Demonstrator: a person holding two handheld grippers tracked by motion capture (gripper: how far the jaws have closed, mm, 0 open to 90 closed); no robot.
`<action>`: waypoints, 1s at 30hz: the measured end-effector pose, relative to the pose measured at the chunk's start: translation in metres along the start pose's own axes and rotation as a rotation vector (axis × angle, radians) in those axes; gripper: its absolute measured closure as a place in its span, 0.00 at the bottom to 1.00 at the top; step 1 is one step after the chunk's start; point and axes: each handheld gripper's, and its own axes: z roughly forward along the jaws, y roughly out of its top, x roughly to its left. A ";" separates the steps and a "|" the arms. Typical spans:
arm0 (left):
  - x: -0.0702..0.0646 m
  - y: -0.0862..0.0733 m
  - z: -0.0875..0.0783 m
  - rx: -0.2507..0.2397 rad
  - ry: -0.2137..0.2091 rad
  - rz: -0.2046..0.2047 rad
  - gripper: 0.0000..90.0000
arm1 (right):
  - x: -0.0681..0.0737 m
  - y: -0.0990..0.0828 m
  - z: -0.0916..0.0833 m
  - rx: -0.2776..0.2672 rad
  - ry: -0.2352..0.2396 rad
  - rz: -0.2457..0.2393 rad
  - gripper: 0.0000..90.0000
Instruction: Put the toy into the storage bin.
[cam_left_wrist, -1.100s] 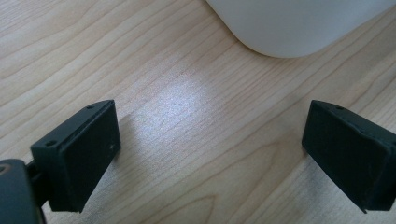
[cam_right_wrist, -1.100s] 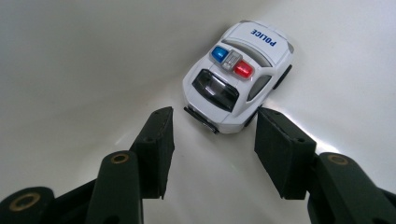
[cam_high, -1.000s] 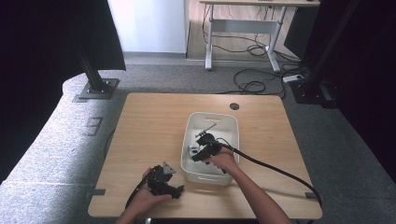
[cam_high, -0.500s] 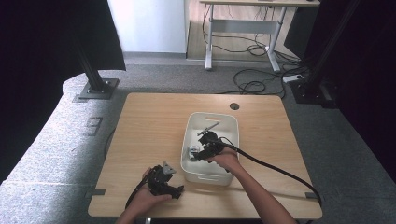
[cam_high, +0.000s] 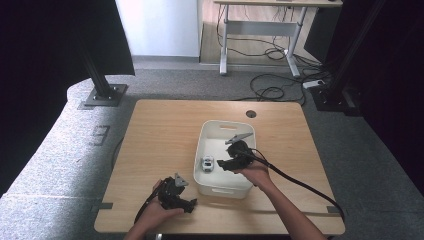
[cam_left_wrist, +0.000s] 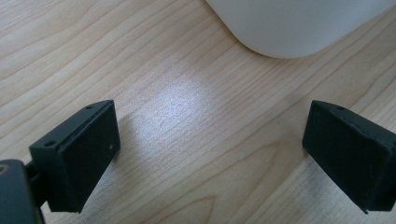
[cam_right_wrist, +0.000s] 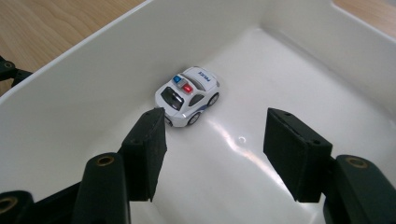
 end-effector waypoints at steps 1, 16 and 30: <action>0.000 0.000 0.000 0.000 0.000 0.000 0.05 | -0.001 -0.001 -0.002 -0.005 -0.003 0.002 0.43; 0.000 0.000 0.000 -0.002 0.002 -0.004 0.05 | -0.019 -0.023 -0.048 -0.151 -0.029 0.030 0.44; -0.001 -0.001 0.000 -0.004 0.002 -0.006 0.05 | -0.042 -0.067 -0.085 -0.243 -0.079 0.065 0.44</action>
